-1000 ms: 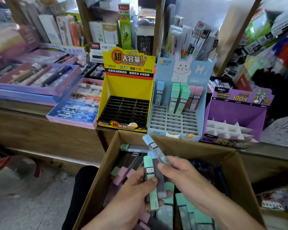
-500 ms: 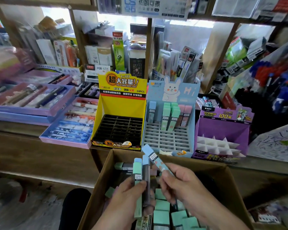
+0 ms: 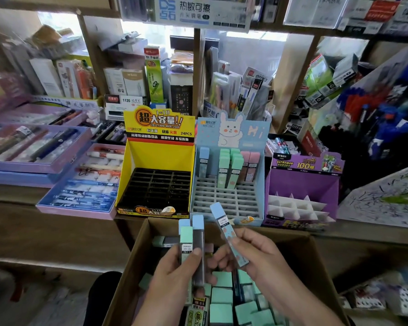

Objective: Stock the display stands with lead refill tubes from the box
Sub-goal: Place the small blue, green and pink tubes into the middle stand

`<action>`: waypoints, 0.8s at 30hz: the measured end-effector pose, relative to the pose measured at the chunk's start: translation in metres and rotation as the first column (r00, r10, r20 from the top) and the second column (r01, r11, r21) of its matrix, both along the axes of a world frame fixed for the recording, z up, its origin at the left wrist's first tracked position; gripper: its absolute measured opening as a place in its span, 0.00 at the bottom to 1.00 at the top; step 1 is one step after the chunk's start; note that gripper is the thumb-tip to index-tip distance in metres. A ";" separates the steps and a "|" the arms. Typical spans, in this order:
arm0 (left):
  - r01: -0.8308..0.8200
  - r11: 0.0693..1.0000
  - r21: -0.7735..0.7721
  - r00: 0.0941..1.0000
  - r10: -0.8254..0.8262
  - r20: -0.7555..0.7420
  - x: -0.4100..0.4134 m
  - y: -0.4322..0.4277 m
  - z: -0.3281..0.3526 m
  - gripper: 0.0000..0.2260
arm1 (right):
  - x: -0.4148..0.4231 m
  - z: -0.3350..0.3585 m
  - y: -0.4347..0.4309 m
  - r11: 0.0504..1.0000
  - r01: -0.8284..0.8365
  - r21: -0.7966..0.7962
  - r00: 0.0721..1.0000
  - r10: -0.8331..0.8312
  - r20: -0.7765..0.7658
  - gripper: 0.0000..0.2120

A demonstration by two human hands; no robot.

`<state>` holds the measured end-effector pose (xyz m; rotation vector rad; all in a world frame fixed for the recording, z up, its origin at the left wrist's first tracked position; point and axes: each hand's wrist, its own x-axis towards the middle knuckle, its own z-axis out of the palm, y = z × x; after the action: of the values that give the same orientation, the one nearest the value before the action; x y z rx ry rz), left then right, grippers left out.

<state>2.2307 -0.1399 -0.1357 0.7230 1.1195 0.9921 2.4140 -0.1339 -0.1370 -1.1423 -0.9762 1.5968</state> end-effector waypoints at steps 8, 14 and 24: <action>0.003 1.000 0.011 1.000 -0.003 0.009 0.001 -0.003 -0.004 0.07 | 0.003 -0.005 0.002 0.999 0.013 0.035 0.993 -0.017 0.113 0.17; 0.038 0.999 0.035 0.999 -0.039 0.019 0.000 -0.005 -0.002 0.08 | 0.006 -0.001 0.001 0.995 0.011 0.095 0.989 -0.025 0.146 0.08; 0.004 0.996 0.087 1.000 -0.005 0.013 -0.005 -0.006 0.000 0.12 | 0.015 0.038 0.027 0.949 0.009 0.314 0.931 -0.122 0.343 0.28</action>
<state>2.2254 -0.1455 -0.1354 0.7872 1.0680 1.0454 2.4285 -0.1065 -0.0985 -1.2524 -1.3567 1.1473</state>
